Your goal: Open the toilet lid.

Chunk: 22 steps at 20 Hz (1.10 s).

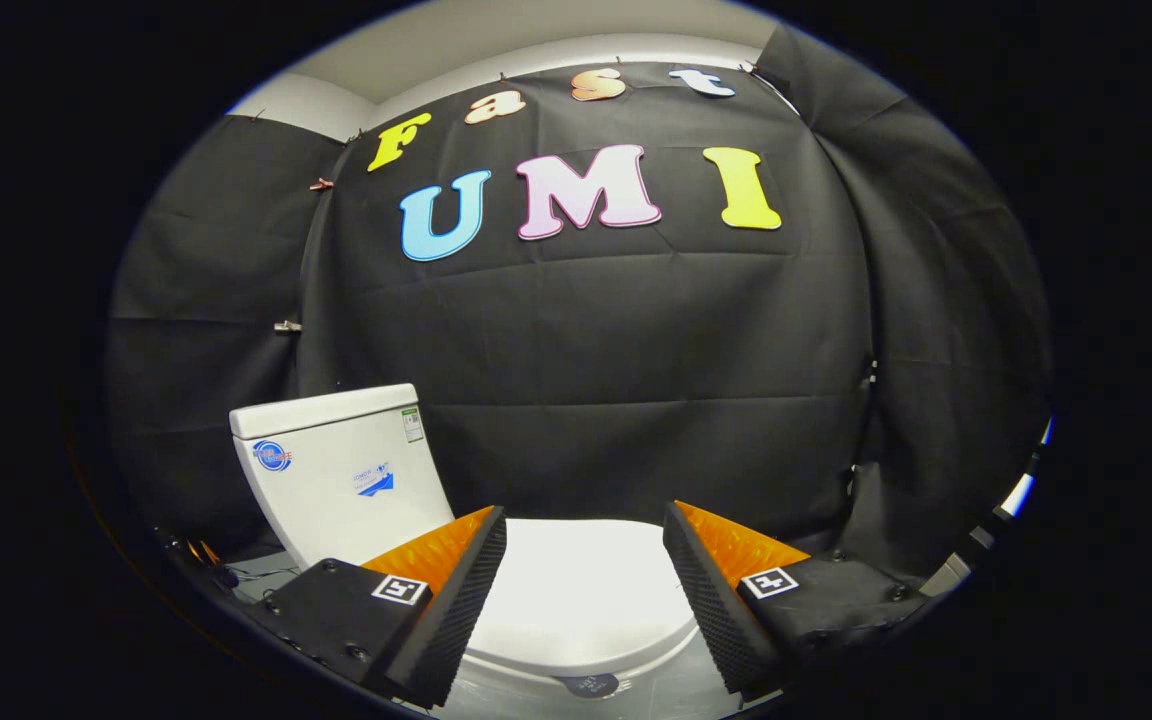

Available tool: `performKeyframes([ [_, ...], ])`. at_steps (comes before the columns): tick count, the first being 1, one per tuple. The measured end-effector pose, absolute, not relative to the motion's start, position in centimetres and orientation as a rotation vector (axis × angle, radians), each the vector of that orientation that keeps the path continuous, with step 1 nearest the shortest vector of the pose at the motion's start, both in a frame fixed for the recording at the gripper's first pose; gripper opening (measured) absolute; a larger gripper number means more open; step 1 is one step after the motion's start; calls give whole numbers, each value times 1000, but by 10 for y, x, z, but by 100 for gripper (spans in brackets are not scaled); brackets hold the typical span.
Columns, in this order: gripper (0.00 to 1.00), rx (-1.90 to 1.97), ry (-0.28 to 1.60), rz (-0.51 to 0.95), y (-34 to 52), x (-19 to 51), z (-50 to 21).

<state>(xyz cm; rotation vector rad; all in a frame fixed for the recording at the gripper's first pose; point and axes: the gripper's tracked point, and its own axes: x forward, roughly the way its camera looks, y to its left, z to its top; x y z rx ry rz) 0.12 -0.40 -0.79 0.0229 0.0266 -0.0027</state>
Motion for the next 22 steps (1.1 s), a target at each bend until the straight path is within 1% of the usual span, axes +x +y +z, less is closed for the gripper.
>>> performKeyframes([
  [22,98,-8,48,-21,-14,-1,-17],
])
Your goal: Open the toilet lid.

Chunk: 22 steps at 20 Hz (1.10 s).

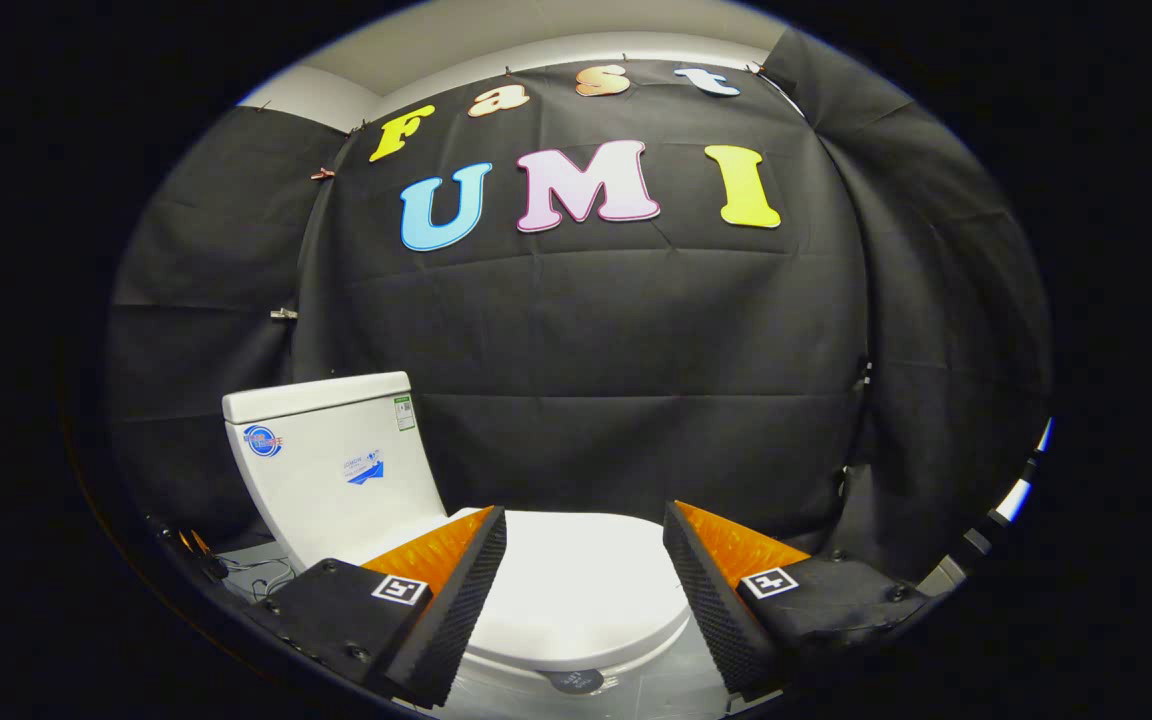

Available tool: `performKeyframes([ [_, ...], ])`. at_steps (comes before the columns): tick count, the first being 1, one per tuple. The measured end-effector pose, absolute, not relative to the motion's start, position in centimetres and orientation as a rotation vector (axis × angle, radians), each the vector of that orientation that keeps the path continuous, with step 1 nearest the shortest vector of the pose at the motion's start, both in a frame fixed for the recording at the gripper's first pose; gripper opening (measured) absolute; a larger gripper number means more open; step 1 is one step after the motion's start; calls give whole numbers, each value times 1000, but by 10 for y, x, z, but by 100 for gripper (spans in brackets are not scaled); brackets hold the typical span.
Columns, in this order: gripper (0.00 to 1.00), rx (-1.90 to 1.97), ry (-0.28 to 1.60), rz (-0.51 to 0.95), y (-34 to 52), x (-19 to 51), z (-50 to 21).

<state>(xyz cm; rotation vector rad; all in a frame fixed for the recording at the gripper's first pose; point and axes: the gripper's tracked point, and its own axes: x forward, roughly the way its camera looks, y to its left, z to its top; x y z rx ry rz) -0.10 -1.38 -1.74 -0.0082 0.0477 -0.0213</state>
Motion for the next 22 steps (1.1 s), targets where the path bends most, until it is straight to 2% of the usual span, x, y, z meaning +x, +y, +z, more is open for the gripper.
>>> performKeyframes([
  [7,98,-14,116,-13,-18,-3,-42],
  [22,97,410,646,-93,-49,-38,-224],
])
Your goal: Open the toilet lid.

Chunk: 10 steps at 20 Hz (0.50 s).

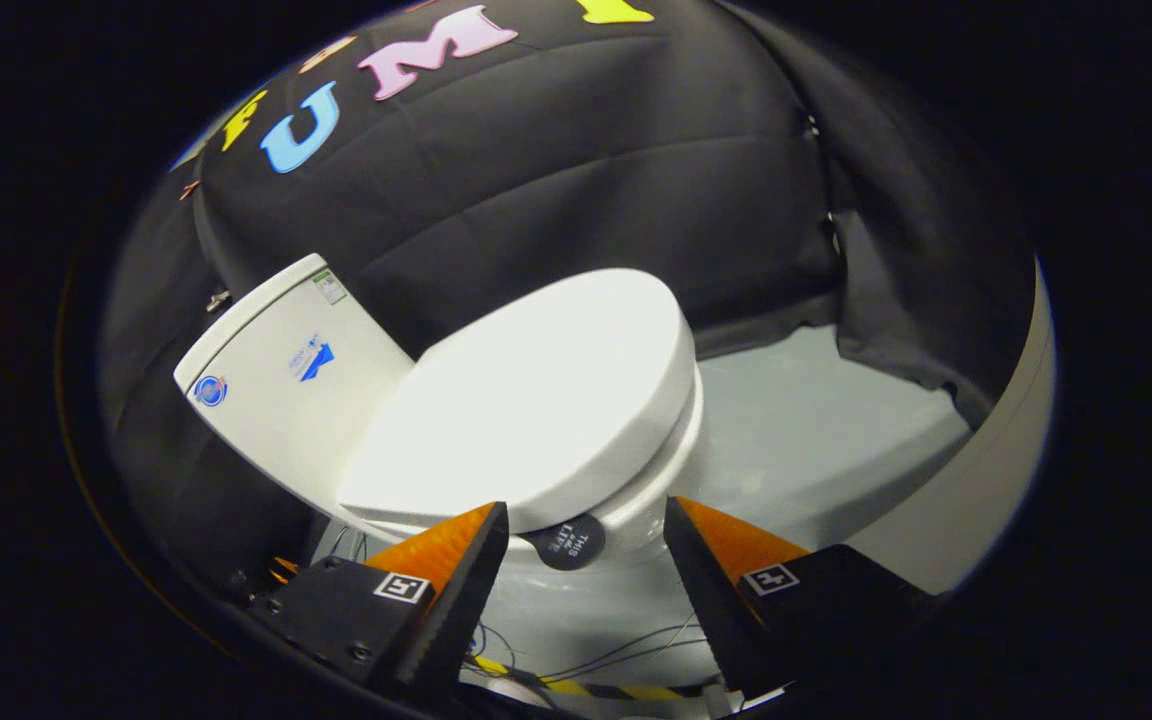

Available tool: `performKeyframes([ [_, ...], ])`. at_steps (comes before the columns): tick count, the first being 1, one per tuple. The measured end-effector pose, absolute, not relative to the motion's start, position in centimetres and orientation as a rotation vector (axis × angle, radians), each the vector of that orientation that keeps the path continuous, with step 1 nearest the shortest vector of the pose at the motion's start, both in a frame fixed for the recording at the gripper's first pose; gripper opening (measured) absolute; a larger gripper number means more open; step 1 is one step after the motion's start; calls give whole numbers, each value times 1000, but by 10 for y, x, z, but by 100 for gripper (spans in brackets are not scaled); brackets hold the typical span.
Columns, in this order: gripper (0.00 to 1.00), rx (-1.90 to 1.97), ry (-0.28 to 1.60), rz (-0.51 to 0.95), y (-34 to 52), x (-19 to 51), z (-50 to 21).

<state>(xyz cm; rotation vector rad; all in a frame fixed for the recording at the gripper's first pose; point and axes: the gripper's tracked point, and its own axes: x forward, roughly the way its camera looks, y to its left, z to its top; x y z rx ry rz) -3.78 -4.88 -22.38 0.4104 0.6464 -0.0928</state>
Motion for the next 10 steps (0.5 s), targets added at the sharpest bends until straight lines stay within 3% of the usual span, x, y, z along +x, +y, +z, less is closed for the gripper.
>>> performKeyframes([
  [1,97,459,667,-89,-46,-36,-230],
  [4,80,583,719,-51,-32,-33,-251],
  [7,80,669,724,-39,-30,-31,-263],
  [9,64,723,722,-50,-28,-33,-265],
  [10,63,738,708,-55,-29,-30,-268],
])
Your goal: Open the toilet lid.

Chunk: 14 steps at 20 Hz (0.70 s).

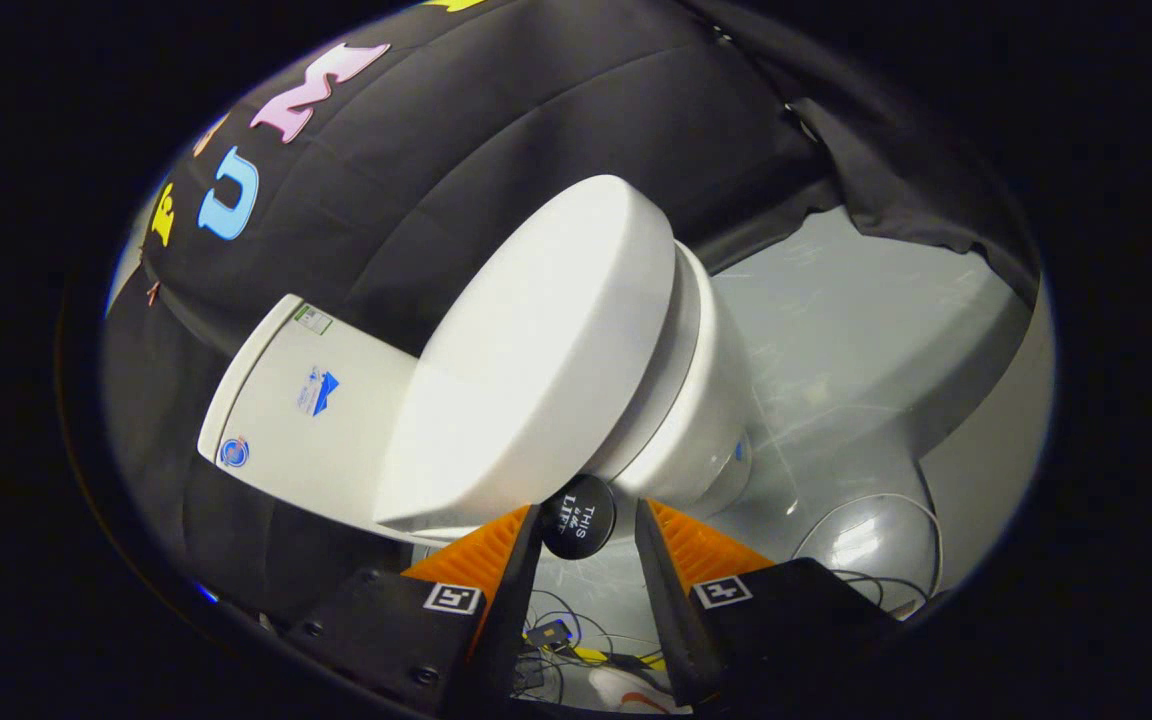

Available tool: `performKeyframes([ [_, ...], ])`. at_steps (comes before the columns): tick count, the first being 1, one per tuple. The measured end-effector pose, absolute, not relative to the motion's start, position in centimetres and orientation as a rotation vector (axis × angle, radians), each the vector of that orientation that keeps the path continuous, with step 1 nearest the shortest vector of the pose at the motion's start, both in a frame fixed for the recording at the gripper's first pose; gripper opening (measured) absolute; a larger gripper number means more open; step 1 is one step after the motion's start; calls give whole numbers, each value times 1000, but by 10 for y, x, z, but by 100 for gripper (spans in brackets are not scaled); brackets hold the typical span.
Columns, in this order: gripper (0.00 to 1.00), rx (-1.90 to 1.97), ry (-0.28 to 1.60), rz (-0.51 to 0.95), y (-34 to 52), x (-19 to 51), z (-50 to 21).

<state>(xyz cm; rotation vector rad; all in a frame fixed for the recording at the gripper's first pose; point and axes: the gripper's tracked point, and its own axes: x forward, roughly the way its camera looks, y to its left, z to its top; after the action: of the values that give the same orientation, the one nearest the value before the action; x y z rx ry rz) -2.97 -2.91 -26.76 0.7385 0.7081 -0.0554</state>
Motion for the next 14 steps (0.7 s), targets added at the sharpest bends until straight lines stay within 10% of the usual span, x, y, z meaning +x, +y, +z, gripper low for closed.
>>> performKeyframes([
  [12,32,1003,663,-11,-31,-27,-259],
  [14,12,1035,656,-32,-22,-23,-262],
])
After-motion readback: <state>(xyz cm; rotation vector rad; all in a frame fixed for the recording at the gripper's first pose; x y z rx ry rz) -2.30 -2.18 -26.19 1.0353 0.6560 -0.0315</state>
